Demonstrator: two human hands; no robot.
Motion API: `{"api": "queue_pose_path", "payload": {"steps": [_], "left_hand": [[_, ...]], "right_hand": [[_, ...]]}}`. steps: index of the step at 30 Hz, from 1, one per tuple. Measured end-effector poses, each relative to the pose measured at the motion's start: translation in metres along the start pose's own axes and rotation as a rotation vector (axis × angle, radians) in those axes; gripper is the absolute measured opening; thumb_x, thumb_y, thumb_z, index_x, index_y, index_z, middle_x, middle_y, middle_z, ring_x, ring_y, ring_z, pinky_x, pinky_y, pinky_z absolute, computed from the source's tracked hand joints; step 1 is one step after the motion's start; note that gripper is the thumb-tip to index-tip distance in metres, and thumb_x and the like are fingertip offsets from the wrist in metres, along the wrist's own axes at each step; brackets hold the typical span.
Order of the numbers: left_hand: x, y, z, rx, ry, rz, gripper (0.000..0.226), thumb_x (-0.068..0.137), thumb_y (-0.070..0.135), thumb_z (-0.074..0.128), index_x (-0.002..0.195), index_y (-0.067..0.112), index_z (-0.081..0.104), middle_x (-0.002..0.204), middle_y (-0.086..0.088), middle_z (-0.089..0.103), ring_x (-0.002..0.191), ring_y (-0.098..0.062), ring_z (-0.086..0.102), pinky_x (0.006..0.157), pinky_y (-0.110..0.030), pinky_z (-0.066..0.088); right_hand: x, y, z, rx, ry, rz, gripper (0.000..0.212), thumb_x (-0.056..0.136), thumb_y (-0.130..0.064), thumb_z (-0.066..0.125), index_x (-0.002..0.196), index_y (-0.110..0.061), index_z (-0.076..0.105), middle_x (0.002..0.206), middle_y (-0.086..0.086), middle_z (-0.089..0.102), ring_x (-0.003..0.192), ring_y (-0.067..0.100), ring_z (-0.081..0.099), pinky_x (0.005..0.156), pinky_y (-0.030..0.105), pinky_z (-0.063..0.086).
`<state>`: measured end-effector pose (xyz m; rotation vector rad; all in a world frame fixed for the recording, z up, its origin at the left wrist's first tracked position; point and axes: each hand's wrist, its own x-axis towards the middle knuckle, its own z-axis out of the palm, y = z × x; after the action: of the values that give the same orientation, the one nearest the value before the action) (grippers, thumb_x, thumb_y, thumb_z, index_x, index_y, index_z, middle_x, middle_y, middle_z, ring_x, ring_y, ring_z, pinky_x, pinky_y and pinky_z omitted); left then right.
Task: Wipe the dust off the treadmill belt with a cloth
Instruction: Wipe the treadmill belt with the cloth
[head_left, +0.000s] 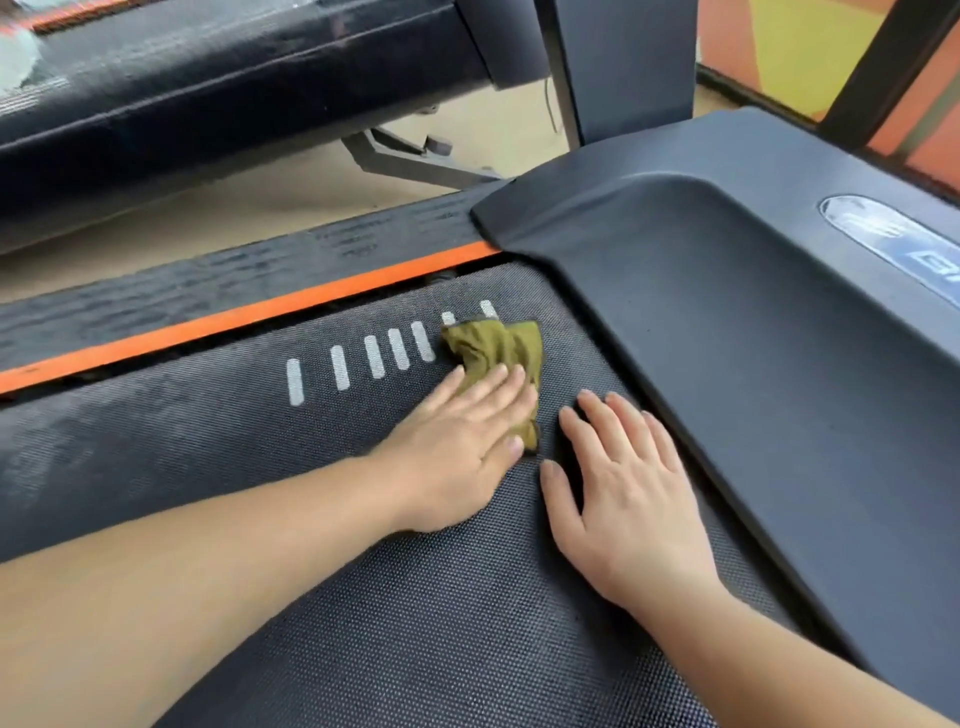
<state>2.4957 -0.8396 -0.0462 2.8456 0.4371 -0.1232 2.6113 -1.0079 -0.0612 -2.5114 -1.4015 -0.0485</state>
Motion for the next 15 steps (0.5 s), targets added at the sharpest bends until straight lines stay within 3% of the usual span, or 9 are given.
{"api": "queue_pose_path", "payload": {"steps": [2,6,7,10,12,13,15], "left_hand": [[-0.003,-0.024,-0.009,0.025,-0.043,0.080,0.056,0.104,0.048,0.009,0.158,0.036,-0.001,0.163,0.020,-0.013,0.147,0.004,-0.021,0.122,-0.032,-0.015],[0.027,-0.056,-0.023,0.161,0.035,-0.363,0.059,0.104,0.046,0.006,0.159,0.027,0.000,0.167,0.008,-0.006,0.151,-0.010,-0.019,0.122,-0.042,-0.015],[0.030,-0.040,-0.017,0.140,0.056,-0.374,0.059,0.105,0.045,0.009,0.160,0.024,0.001,0.168,0.005,-0.006,0.151,-0.012,-0.018,0.123,-0.043,-0.014],[0.005,0.011,-0.001,0.059,0.026,-0.028,0.058,0.106,0.044,0.016,0.160,0.027,0.004,0.167,0.007,-0.004,0.152,-0.006,-0.013,0.124,-0.040,-0.012],[0.000,-0.003,-0.009,0.080,-0.029,0.074,0.056,0.106,0.046,0.016,0.159,0.034,0.003,0.164,0.012,-0.001,0.151,-0.003,-0.008,0.124,-0.037,-0.011],[0.008,-0.017,-0.013,0.093,-0.017,0.028,0.056,0.106,0.047,0.014,0.159,0.034,0.002,0.164,0.012,0.000,0.152,-0.004,-0.007,0.124,-0.037,-0.012],[0.025,-0.033,-0.020,0.148,0.029,-0.245,0.058,0.106,0.045,0.011,0.160,0.028,0.003,0.167,0.008,-0.001,0.152,-0.006,-0.009,0.124,-0.040,-0.012]], "right_hand": [[0.001,0.000,-0.001,-0.004,-0.013,0.002,0.062,0.099,-0.055,0.035,0.146,-0.020,0.056,0.158,0.001,0.047,0.152,0.025,0.033,0.126,0.049,0.022],[0.000,0.000,-0.002,-0.010,-0.026,-0.003,0.063,0.100,-0.056,0.033,0.149,-0.022,0.052,0.160,-0.002,0.044,0.154,0.023,0.029,0.127,0.047,0.020],[0.000,0.000,-0.001,-0.009,-0.021,-0.001,0.062,0.100,-0.055,0.034,0.149,-0.022,0.053,0.159,-0.001,0.045,0.153,0.023,0.030,0.127,0.047,0.020],[0.001,0.001,0.000,-0.013,-0.020,-0.006,0.061,0.099,-0.054,0.037,0.147,-0.020,0.055,0.158,0.000,0.047,0.152,0.024,0.033,0.127,0.048,0.021],[0.001,0.001,0.001,-0.018,-0.017,-0.010,0.061,0.099,-0.054,0.036,0.147,-0.020,0.055,0.158,0.000,0.047,0.152,0.024,0.032,0.127,0.048,0.021],[0.001,0.001,0.001,-0.016,-0.022,-0.009,0.062,0.100,-0.055,0.035,0.148,-0.021,0.054,0.159,0.000,0.046,0.153,0.023,0.031,0.127,0.047,0.020],[0.001,0.001,0.001,-0.013,-0.028,-0.013,0.063,0.100,-0.055,0.032,0.150,-0.022,0.052,0.160,-0.001,0.044,0.154,0.022,0.029,0.128,0.047,0.019]]}}
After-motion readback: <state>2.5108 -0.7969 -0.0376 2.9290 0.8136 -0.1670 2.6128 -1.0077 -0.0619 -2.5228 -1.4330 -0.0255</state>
